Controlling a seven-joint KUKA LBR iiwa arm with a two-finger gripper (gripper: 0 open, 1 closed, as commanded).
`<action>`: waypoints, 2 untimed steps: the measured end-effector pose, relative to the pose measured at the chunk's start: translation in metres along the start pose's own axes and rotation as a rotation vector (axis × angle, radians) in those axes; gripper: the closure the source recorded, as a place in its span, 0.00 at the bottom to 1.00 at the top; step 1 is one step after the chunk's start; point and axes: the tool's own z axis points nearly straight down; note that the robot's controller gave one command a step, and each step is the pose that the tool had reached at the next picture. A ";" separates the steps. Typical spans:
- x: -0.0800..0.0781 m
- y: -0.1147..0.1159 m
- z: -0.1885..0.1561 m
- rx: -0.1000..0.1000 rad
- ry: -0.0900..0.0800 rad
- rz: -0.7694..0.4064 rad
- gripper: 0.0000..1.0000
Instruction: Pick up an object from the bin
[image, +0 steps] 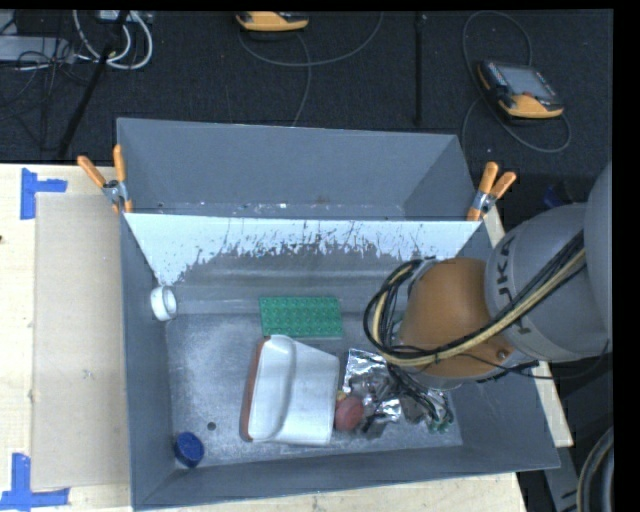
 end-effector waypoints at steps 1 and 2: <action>-0.012 0.005 -0.147 0.001 -0.010 -0.055 1.00; 0.023 -0.054 -0.109 -0.001 0.003 -0.535 1.00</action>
Offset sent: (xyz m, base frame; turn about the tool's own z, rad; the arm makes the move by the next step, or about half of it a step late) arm 0.0095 0.0069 0.1430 -0.0565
